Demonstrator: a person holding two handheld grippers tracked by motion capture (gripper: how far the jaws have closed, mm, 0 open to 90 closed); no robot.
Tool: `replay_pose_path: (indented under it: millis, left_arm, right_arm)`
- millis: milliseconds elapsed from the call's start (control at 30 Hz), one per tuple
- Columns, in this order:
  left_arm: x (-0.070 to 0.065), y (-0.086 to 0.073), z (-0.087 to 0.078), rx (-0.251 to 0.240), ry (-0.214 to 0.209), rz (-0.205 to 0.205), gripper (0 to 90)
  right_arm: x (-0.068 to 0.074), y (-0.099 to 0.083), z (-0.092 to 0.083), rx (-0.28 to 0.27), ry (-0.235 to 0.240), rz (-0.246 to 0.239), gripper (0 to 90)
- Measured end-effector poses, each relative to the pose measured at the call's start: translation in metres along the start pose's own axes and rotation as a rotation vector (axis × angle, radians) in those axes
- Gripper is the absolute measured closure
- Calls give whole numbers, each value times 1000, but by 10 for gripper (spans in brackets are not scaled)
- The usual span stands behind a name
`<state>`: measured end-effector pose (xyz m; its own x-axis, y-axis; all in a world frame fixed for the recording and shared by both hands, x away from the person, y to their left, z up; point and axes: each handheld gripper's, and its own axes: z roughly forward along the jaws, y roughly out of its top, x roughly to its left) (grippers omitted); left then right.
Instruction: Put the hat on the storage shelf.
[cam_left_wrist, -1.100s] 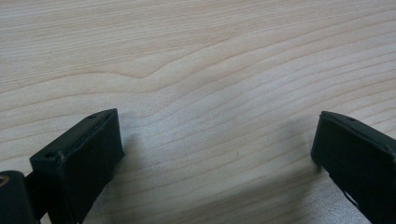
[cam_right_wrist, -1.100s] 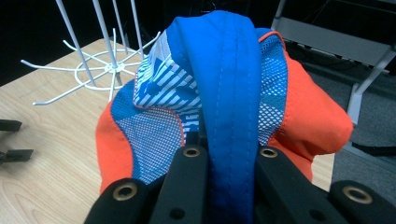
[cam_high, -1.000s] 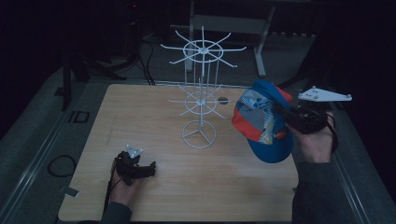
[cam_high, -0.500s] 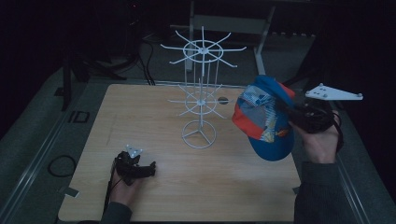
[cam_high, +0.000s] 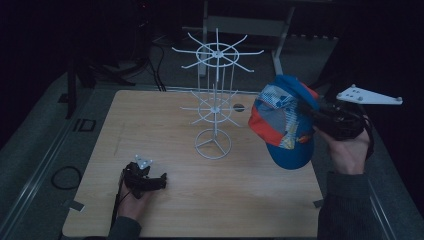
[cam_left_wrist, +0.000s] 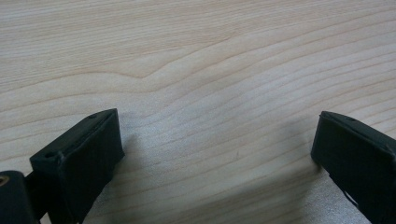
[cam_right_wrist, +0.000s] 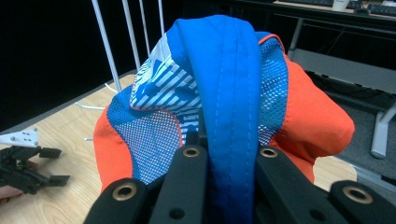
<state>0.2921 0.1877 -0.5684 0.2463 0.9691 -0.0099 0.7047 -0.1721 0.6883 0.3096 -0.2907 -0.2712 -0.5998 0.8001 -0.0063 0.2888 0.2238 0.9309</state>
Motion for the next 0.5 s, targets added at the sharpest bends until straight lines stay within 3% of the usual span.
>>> replay_pose_path:
  millis: [500]
  left_arm:
    - [0, 0, 0, 0, 1, 1, 24]
  right_arm:
    - [0, 14, -7, -44, 30, 15, 879]
